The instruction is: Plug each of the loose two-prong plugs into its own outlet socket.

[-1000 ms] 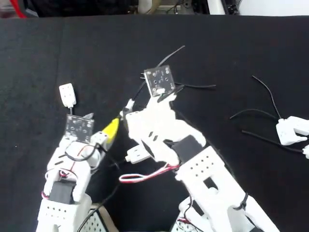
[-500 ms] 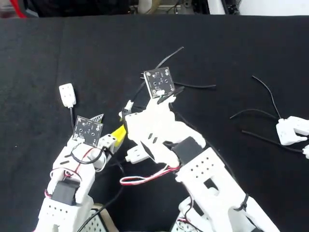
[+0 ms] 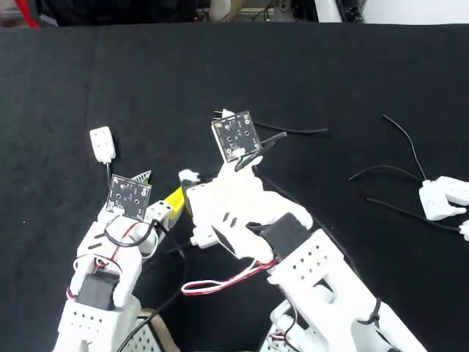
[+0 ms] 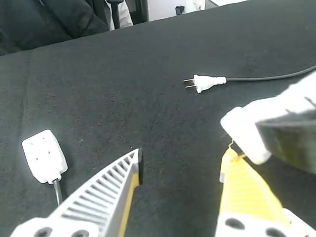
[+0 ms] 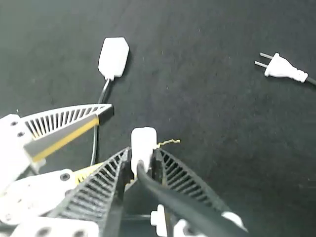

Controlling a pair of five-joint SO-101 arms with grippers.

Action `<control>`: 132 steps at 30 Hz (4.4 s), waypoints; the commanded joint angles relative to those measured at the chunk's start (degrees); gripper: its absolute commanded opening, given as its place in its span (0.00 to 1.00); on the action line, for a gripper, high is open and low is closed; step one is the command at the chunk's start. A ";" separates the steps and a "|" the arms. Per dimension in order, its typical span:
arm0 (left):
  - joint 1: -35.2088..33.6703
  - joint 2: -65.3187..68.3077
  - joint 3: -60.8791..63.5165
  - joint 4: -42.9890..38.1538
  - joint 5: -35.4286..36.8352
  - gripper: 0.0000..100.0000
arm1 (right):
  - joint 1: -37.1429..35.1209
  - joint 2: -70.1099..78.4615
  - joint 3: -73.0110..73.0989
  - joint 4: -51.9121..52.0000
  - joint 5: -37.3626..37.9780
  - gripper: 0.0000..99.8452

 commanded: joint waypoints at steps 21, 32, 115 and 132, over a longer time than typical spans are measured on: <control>-16.13 -0.79 -6.81 17.05 -8.79 0.26 | 14.51 13.05 -9.71 9.05 10.99 0.01; -38.55 -0.88 -1.63 17.58 -9.14 0.26 | 11.78 19.74 -14.73 21.80 10.90 0.01; -37.32 -0.79 1.01 17.58 -14.42 0.26 | 32.26 53.85 -19.03 17.23 19.96 0.01; -16.84 -0.88 -1.10 17.85 -14.15 0.26 | 16.97 7.16 -12.09 11.08 5.10 0.01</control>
